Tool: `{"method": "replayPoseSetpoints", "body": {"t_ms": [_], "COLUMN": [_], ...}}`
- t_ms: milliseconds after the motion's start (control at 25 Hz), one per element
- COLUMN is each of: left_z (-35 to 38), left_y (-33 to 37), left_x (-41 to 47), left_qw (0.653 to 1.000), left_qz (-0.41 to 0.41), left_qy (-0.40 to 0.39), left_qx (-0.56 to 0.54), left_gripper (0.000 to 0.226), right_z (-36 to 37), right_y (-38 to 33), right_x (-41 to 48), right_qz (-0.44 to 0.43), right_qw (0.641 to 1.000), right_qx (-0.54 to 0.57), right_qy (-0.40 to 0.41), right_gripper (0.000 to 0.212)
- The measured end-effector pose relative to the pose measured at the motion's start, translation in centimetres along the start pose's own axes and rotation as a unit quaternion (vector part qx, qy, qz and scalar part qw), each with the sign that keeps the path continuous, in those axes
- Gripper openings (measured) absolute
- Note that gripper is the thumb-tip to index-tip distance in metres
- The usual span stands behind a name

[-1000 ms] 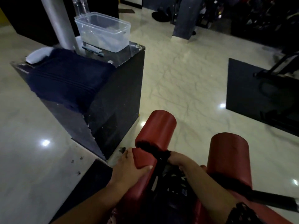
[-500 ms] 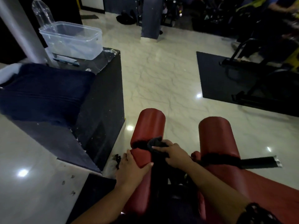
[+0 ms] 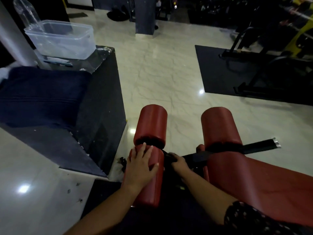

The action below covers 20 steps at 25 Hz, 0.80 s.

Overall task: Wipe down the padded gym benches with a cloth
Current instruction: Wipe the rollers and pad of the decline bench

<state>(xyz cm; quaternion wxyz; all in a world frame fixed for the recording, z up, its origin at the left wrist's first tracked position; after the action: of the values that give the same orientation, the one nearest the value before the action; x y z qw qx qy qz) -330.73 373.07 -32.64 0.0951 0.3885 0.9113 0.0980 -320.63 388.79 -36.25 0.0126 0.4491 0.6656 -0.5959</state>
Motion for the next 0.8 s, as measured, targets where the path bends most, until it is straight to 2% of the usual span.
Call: {"method": "replayPoseSetpoints", "body": {"t_ms": [160,280,320,400,440,520,680,760,800], "left_z": [-0.1,-0.4,-0.3,0.0,0.2,0.7,1.1,1.3,1.3], "left_y": [0.1,0.5,0.3,0.1,0.0,-0.6,-0.3,1.3,2.7], "left_x": [0.0,-0.1,-0.2,-0.4,-0.4,0.1,0.9,1.3,1.7], "left_qw": [1.0,0.999,0.997,0.995,0.994,0.993,0.997,0.993,0.988], "left_qz": [-0.011,-0.006,-0.001,-0.001,-0.002,-0.005,0.019,0.038,0.072], "left_qy": [0.013,0.032,0.044,0.069,0.08,0.1,0.08,0.101,0.12], "left_qx": [0.003,-0.043,-0.057,-0.075,-0.078,-0.065,0.008,0.05,0.062], "left_gripper": [0.088,0.08,0.075,0.058,0.047,0.034,0.039,0.042,0.043], "right_z": [-1.6,-4.0,-4.1,-4.1,-4.4,-6.2,-14.9,-20.0,-22.4], "right_y": [-3.3,-3.1,-2.8,-2.1,-1.9,-3.0,-4.6,-4.5,-3.9], "right_x": [-1.6,-2.5,-2.9,-4.7,-6.0,-9.7,-16.3,-18.9,-20.0], "right_qz": [-0.066,-0.074,-0.058,-0.035,-0.049,-0.094,-0.181,-0.197,-0.188], "right_qw": [0.992,0.984,0.987,0.989,0.986,0.982,0.963,0.966,0.97], "right_qx": [0.099,0.158,0.147,0.114,0.095,0.078,0.175,0.168,0.148], "right_qy": [-0.033,0.036,0.022,-0.083,-0.125,-0.147,-0.091,-0.019,0.034], "right_gripper": [0.054,0.054,0.053,0.055,0.057,0.062,0.069,0.078,0.083]}}
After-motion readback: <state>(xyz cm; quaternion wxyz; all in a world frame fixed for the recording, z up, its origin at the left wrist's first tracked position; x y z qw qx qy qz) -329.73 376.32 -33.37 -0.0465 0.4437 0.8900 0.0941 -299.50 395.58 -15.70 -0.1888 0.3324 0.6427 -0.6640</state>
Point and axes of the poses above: each hand's wrist, its own x-axis towards the middle knuckle, its own z-axis out of the palm, y = z × x, the point moved 2 cm from there along x, towards the middle knuckle, and after that the axes turned 10 degrees about x, right-handed, at the moved point
